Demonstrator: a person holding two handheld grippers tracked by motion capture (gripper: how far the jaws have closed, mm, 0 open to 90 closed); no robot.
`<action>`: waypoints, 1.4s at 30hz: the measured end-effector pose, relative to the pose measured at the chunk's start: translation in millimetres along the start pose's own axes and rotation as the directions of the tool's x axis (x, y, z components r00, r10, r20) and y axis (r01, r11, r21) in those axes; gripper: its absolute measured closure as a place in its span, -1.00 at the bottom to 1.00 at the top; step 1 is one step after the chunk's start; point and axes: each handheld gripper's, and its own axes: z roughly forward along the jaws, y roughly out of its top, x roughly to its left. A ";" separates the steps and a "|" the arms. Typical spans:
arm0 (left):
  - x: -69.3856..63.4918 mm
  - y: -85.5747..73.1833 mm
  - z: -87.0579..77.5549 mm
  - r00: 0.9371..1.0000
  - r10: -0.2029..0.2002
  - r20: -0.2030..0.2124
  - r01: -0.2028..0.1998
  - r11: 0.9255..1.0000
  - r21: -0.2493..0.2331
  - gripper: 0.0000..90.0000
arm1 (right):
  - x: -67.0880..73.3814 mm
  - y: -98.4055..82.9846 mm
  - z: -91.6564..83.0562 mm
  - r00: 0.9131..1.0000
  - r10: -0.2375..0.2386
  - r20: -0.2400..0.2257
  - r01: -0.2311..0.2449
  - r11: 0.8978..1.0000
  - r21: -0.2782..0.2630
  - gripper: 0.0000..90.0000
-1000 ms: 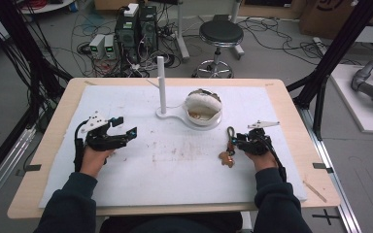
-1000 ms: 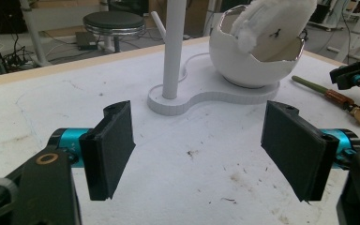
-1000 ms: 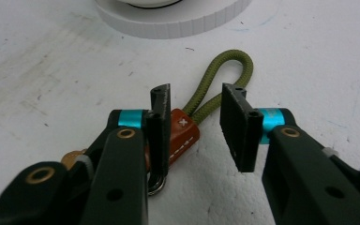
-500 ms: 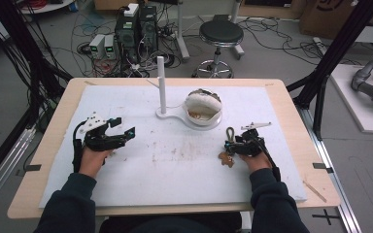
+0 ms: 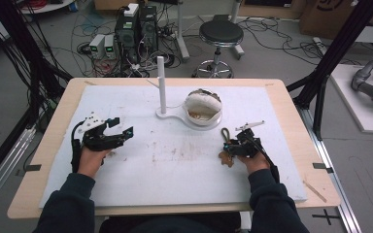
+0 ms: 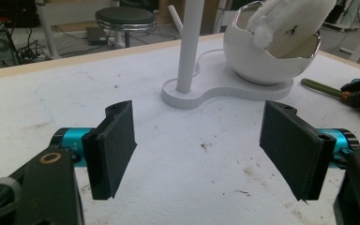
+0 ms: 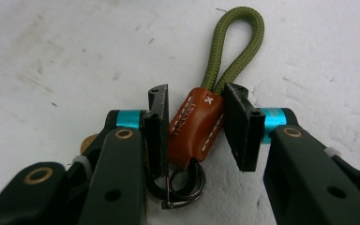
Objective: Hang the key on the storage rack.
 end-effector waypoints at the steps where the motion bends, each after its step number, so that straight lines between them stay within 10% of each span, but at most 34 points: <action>1: 0.9 -0.1 -0.4 1.000 -0.001 -0.002 0.001 1.000 0.000 -0.40 | -2.6 -0.9 -1.8 1.000 0.009 -0.018 -0.009 1.000 -0.017 0.43; 7: 4.0 -0.6 -2.0 1.000 -0.011 -0.008 0.011 1.000 -0.005 -0.40 | -5.6 0.5 -19.1 0.992 0.024 -0.126 -0.045 0.984 -0.173 0.45; 15: 6.6 -1.1 -3.4 1.000 -0.016 -0.015 0.016 1.000 -0.005 -0.35 | -1.0 4.6 -41.3 0.964 -0.018 -0.265 -0.088 0.920 -0.382 0.55; 20: 7.7 -1.3 -4.4 1.000 -0.017 -0.018 0.017 1.000 -0.004 -0.35 | 7.2 10.4 -43.9 0.962 -0.058 -0.266 -0.059 0.909 -0.413 0.60; 29: 8.8 -1.5 -5.0 1.000 -0.019 -0.025 0.018 1.000 -0.008 -0.34 | 18.7 20.9 -47.5 0.934 -0.103 -0.341 -0.067 0.889 -0.453 0.61; 42: 11.0 -2.0 -5.4 0.999 -0.022 -0.027 0.022 1.000 -0.008 -0.33 | 53.2 82.5 -39.6 0.933 -0.190 -0.307 0.015 0.870 -0.492 0.62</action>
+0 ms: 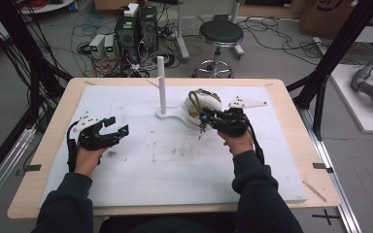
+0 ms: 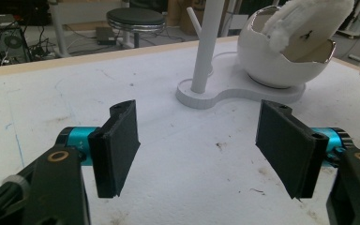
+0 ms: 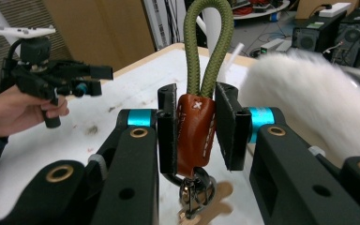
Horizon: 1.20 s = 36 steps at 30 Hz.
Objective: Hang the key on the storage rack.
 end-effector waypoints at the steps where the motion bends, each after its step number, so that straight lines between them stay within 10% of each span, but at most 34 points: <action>1: 0.2 0.0 -0.1 1.000 0.000 0.002 0.000 1.000 0.000 -0.32 | 1.2 3.5 3.6 1.000 -0.013 0.003 0.013 1.000 0.003 0.62; 11: 2.7 -0.1 -2.2 1.000 -0.012 -0.003 0.012 1.000 -0.007 -0.32 | 19.5 44.9 53.7 0.988 -0.145 0.055 0.144 0.989 0.031 0.62; 26: 3.9 -0.5 -3.1 1.000 -0.013 -0.006 0.013 1.000 -0.007 -0.32 | 27.5 57.3 96.3 0.983 -0.175 0.064 0.171 0.983 0.060 0.62; 36: 4.1 -0.8 -2.9 1.000 -0.013 -0.003 0.013 1.000 -0.002 -0.32 | 21.7 53.5 118.9 0.965 -0.201 0.169 0.178 0.974 0.142 0.60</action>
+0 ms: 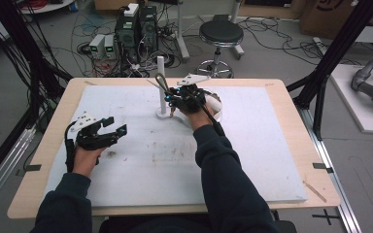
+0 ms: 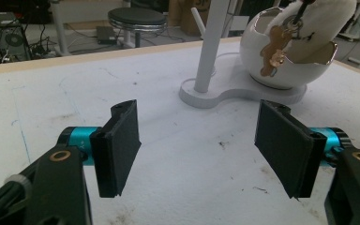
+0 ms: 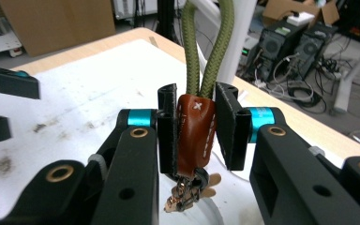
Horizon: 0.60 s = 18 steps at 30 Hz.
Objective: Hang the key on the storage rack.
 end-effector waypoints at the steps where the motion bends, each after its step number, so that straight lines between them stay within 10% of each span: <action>1: 0.0 0.0 -0.1 1.000 0.000 -0.001 0.000 1.000 -0.001 -0.32 | -1.8 -1.4 1.3 1.000 0.018 0.003 -0.018 1.000 -0.001 0.56; 7: 1.4 -0.1 -1.1 1.000 -0.013 0.006 0.014 1.000 -0.008 -0.32 | -5.1 -3.4 -7.9 0.993 0.095 -0.076 -0.097 0.995 -0.026 0.19; 18: 3.5 -0.2 -0.8 0.996 -0.086 0.016 0.086 0.996 -0.019 -0.43 | -31.4 -39.0 -72.1 0.996 0.041 -0.083 -0.045 0.997 -0.057 -0.33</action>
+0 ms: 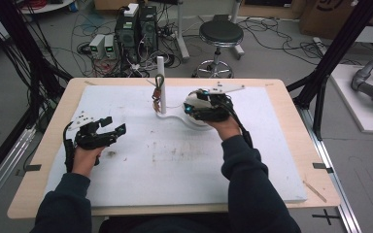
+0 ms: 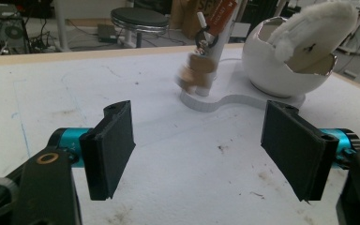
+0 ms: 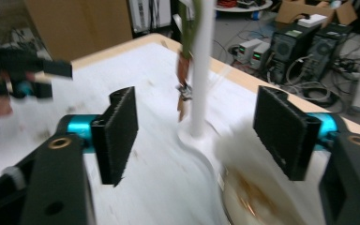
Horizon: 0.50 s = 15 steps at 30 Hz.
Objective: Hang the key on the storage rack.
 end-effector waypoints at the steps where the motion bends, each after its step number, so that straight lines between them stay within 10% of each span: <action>1: -0.1 0.0 0.3 1.000 -0.009 0.006 0.009 1.000 -0.001 -0.43 | -2.7 -5.4 -6.9 1.000 -0.004 0.008 0.004 1.000 0.012 -0.37; 15: -6.3 1.2 3.4 0.997 0.067 0.037 -0.065 0.996 -0.060 -0.54 | -21.0 -85.8 -86.0 0.982 -0.081 0.170 0.078 0.997 0.024 -0.52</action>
